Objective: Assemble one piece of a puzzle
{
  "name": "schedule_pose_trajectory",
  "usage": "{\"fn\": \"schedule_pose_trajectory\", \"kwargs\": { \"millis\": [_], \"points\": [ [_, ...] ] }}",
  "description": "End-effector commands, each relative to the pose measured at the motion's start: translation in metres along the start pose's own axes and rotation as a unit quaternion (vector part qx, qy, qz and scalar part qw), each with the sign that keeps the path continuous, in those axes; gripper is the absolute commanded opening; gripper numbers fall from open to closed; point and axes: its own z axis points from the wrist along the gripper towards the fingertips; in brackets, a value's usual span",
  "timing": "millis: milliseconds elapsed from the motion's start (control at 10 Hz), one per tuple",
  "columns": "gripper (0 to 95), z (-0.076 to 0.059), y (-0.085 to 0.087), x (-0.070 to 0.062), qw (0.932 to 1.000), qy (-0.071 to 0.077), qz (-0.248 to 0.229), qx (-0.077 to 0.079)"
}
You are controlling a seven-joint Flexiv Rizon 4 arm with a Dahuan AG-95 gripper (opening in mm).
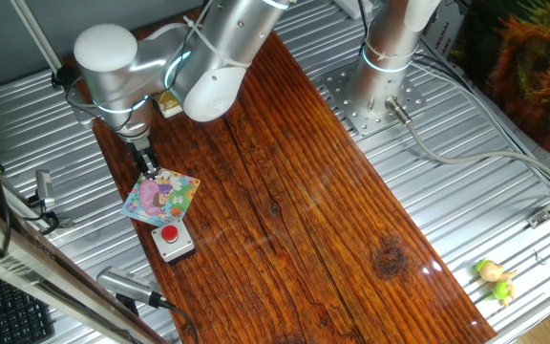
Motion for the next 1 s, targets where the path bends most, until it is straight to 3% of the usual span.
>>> {"fn": "schedule_pose_trajectory", "kwargs": {
  "millis": [100,1000],
  "points": [
    [0.0,0.0005,0.0001,-0.0003,1.0,-0.001,0.009,0.0],
    [0.0,0.0006,-0.0001,-0.0002,0.9969,-0.014,0.077,-0.003]
  ]
}}
